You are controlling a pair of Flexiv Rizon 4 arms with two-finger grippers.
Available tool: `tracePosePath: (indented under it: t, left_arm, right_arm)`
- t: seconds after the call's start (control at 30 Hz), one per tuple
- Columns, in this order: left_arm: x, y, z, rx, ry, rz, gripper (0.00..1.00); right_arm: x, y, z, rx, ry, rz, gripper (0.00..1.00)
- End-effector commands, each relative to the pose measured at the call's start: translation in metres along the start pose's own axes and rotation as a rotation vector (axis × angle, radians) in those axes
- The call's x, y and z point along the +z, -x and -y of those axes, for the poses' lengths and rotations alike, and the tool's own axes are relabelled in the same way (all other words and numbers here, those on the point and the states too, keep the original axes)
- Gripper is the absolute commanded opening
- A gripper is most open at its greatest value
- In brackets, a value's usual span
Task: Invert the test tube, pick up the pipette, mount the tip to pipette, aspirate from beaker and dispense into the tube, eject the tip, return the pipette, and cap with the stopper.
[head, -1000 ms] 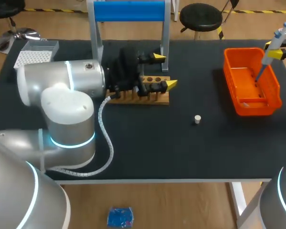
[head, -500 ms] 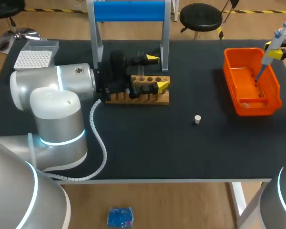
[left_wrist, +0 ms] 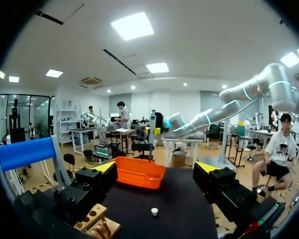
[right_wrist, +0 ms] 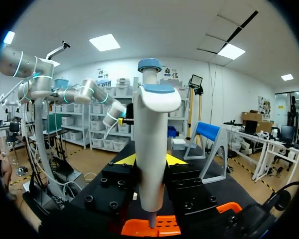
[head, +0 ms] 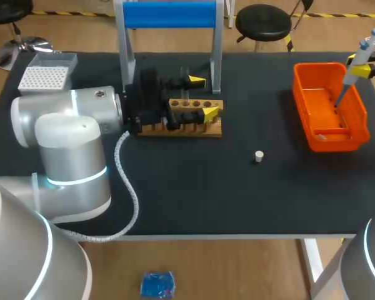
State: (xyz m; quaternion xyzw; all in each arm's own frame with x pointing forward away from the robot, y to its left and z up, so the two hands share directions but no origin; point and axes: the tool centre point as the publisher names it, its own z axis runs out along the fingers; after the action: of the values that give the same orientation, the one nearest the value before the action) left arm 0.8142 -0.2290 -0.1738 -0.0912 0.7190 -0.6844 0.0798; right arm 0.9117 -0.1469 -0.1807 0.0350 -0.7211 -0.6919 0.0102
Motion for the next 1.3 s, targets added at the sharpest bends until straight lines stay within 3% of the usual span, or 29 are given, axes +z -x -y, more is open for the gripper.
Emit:
tracePosePath:
  t: [0.03,1.3]
  left_arm:
    - [0.0016,0.0030,0.0050,-0.002,0.020,-0.008,1.00]
    - [0.0021,0.0021,0.0067,-0.002,0.021,-0.008,1.00]
  right_arm:
    - [-0.0003,0.0004,-0.0009,0.000,-0.003,-0.001,0.00]
    - [0.0054,-0.0013,-0.0009,0.001,-0.025,-0.003,0.00]
